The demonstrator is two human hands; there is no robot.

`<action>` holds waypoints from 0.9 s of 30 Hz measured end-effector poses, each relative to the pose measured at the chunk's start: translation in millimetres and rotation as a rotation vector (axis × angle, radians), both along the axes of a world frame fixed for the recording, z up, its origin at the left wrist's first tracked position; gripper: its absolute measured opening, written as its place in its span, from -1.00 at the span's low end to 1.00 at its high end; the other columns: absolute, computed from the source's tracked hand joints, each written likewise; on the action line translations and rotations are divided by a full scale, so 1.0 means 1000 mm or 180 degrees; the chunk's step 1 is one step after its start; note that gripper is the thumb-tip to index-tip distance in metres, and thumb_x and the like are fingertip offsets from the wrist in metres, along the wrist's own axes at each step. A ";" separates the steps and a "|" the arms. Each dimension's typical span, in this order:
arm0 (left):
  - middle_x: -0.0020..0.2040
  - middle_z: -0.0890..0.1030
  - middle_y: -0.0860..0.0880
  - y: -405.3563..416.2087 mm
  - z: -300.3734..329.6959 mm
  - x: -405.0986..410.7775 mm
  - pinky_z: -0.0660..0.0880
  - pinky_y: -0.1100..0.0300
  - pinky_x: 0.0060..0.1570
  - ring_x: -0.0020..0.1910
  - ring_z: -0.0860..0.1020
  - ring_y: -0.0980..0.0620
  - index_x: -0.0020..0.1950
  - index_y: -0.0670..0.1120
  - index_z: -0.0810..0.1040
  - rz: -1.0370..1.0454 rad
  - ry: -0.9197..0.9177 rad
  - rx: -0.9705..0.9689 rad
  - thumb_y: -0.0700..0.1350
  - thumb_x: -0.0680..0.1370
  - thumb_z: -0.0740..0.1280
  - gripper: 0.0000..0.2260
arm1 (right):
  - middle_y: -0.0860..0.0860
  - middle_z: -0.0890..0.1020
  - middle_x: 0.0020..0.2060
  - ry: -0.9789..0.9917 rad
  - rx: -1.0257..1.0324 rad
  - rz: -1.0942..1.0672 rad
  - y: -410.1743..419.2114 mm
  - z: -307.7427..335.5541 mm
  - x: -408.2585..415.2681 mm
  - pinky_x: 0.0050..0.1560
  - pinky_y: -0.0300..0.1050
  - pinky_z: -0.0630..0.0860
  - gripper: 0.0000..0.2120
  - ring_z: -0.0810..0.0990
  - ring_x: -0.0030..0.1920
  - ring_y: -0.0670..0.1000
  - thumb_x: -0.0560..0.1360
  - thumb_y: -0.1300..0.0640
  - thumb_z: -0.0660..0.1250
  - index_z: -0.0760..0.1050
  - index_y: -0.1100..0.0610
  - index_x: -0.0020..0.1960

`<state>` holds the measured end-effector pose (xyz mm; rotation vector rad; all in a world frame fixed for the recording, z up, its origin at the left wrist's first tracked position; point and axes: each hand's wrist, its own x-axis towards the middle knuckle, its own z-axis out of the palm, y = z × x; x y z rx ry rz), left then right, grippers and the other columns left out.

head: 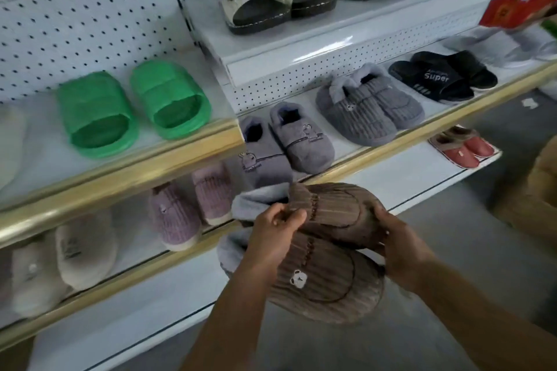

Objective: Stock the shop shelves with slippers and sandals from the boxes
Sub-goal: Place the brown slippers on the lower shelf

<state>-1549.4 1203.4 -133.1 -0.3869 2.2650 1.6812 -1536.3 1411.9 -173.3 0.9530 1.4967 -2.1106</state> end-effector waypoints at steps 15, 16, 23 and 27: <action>-0.20 0.65 0.00 -0.226 -0.014 0.055 0.47 0.10 0.04 -0.08 0.61 0.01 -0.15 -0.02 0.63 0.0282 -0.0184 -0.0861 0.03 0.52 0.38 -0.86 | 0.20 0.57 -0.32 0.1392 0.2016 0.1330 -0.213 -0.033 -0.045 -0.15 0.03 0.49 -0.81 0.55 -0.21 0.25 0.48 0.17 0.32 0.50 0.27 -0.23; -0.22 0.65 -0.02 -0.240 -0.013 0.053 0.47 0.10 0.01 -0.11 0.60 0.00 -0.18 -0.01 0.62 0.0173 -0.0153 -0.0916 0.03 0.51 0.39 -0.86 | 0.17 0.60 -0.26 0.1619 0.2222 0.1511 -0.227 -0.033 -0.051 -0.13 -0.04 0.47 -0.85 0.57 -0.17 0.19 0.48 0.16 0.32 0.53 0.23 -0.19; -0.19 0.58 -0.22 -0.310 -0.028 0.041 0.45 -0.05 -0.06 -0.13 0.58 -0.17 -0.16 -0.11 0.61 -0.0805 -0.0060 -0.1112 0.22 0.34 0.38 -0.62 | 0.12 0.57 0.10 0.2651 0.3340 0.2519 -0.314 -0.047 -0.113 0.07 0.01 0.51 -0.75 0.55 0.09 0.15 0.55 0.09 0.19 0.58 0.12 0.11; -0.34 0.48 0.01 -0.329 -0.047 0.045 0.32 0.24 -0.21 -0.29 0.50 0.13 -0.17 -0.13 0.59 -0.0969 0.0058 -0.1060 -0.04 0.51 0.42 -0.83 | 0.09 0.31 0.43 0.2641 0.3878 0.3026 -0.345 -0.065 -0.157 0.36 0.09 0.34 -0.62 0.33 0.40 0.18 0.58 0.13 0.17 0.40 0.03 0.39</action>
